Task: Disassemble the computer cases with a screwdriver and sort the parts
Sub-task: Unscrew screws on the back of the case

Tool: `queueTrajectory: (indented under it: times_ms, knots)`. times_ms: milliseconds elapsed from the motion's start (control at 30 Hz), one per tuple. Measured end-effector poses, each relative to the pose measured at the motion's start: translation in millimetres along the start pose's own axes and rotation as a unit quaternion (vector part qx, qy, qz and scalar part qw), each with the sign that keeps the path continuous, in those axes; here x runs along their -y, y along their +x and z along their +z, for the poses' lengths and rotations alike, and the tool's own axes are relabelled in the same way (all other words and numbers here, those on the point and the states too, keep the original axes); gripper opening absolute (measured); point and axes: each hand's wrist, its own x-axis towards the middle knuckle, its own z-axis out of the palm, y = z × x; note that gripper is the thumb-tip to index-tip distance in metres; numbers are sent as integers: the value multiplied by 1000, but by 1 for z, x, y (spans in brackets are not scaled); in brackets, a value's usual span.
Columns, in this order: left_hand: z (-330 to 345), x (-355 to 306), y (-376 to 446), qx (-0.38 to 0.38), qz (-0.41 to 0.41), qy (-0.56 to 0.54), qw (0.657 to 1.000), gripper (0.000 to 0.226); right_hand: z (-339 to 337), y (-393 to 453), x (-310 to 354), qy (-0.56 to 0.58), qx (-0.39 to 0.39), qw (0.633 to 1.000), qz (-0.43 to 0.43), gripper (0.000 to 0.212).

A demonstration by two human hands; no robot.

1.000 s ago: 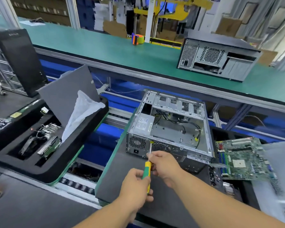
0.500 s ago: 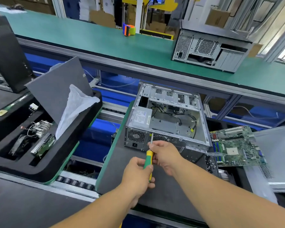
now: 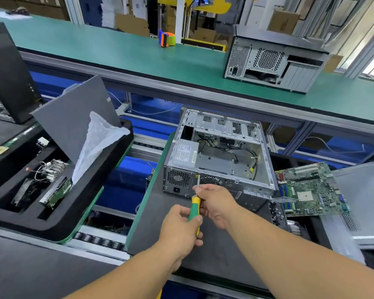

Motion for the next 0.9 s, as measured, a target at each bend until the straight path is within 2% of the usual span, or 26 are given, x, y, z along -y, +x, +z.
queueTrajectory:
  times_ms: [100, 200, 333, 500, 567, 667, 733, 800, 900]
  knots:
    - [1, -2, 0, -12, 0, 2, 1000, 13, 3, -1, 5, 32, 8, 999, 23, 16]
    - [0, -6, 1, 33, -44, -73, 996, 10, 4, 0, 10, 57, 8, 997, 52, 18]
    - [-4, -11, 0, 109, -123, -237, 958, 17, 3, 1, 17, 61, 25, 995, 80, 21]
    - [-10, -11, 1, 160, -190, -340, 907, 30, 2, 1, 22, 37, 24, 996, 75, 14]
    - [-10, -12, 1, 155, -184, -321, 916, 30, 3, 1, 22, 41, 17, 996, 72, 12]
    - [-3, -11, 3, 92, -119, -166, 975, 30, 5, 4, 20, 50, 10, 997, 65, 11]
    - [2, -11, 6, 48, -95, -106, 989, 27, 7, 5, 19, 51, 9, 997, 62, 10]
    - [3, -12, 7, 39, -130, -151, 979, 25, 7, 6, 18, 50, 11, 997, 65, 7]
    - [-2, -17, 3, 111, -216, -273, 931, 36, 6, 7, 18, 61, 10, 995, 72, 5]
